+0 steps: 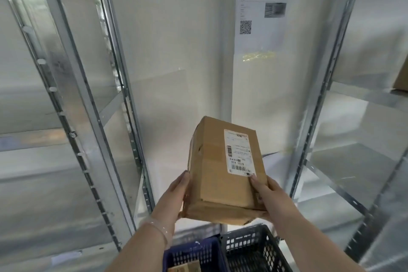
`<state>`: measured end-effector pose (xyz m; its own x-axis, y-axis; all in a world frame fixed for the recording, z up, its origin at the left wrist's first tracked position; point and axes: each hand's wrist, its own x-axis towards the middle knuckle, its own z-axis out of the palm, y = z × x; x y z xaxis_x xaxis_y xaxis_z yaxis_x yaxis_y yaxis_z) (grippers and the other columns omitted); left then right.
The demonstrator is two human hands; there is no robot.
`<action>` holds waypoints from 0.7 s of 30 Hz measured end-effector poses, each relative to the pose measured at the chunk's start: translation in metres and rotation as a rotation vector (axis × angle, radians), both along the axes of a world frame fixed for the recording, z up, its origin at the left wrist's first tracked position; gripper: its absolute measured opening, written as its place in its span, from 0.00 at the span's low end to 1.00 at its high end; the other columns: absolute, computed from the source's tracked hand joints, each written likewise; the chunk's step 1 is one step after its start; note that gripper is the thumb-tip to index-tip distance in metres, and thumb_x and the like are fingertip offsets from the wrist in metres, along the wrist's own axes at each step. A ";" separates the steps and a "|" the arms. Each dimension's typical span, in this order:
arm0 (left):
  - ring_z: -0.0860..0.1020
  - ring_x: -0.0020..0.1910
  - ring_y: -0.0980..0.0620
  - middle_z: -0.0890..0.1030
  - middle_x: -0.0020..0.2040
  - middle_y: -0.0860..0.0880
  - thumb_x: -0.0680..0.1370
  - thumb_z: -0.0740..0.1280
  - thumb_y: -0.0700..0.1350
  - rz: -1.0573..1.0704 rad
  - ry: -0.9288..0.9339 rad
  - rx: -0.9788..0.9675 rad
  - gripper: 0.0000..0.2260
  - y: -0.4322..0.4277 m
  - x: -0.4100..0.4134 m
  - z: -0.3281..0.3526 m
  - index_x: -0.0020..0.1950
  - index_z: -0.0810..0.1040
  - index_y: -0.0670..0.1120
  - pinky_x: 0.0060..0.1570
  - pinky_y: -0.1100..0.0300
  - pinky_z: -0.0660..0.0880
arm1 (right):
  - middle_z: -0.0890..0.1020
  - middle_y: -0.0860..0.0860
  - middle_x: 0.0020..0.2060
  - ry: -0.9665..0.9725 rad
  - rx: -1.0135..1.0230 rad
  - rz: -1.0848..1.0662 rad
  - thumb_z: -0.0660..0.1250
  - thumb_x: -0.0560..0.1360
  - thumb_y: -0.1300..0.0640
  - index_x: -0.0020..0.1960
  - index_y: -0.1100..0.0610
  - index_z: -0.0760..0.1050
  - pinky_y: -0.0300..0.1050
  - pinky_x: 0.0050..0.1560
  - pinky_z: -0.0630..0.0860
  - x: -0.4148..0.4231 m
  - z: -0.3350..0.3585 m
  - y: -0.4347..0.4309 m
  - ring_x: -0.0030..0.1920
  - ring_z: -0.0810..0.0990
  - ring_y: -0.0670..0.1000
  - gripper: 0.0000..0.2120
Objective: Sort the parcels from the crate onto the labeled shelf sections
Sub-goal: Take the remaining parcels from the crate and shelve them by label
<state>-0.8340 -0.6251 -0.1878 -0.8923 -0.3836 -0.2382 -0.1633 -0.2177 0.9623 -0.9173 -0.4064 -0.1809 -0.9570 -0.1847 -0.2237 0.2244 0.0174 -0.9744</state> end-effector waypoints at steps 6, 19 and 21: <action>0.77 0.62 0.46 0.80 0.63 0.51 0.61 0.76 0.69 -0.306 -0.020 0.075 0.44 0.011 0.005 0.002 0.74 0.63 0.64 0.59 0.42 0.77 | 0.79 0.38 0.49 0.228 0.166 -0.066 0.66 0.76 0.42 0.66 0.41 0.69 0.35 0.40 0.72 0.040 0.017 0.016 0.48 0.77 0.41 0.19; 0.85 0.43 0.46 0.86 0.48 0.43 0.78 0.62 0.52 -0.509 -0.059 0.210 0.17 0.073 0.019 0.023 0.63 0.76 0.46 0.39 0.52 0.81 | 0.62 0.46 0.76 0.180 0.072 -0.201 0.63 0.74 0.36 0.76 0.37 0.56 0.62 0.71 0.62 0.044 0.046 0.127 0.74 0.62 0.55 0.33; 0.82 0.49 0.45 0.86 0.50 0.43 0.71 0.66 0.55 -0.573 -0.095 0.108 0.23 0.080 0.018 0.029 0.63 0.76 0.46 0.48 0.49 0.79 | 0.61 0.47 0.76 0.149 0.081 -0.176 0.64 0.73 0.35 0.76 0.35 0.53 0.63 0.70 0.63 0.034 0.055 0.145 0.75 0.60 0.56 0.36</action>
<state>-0.8156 -0.5449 -0.1584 -0.9229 0.1838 -0.3383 -0.3683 -0.1651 0.9149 -0.8837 -0.2618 -0.1258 -0.9964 0.0004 -0.0848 0.0846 0.0699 -0.9940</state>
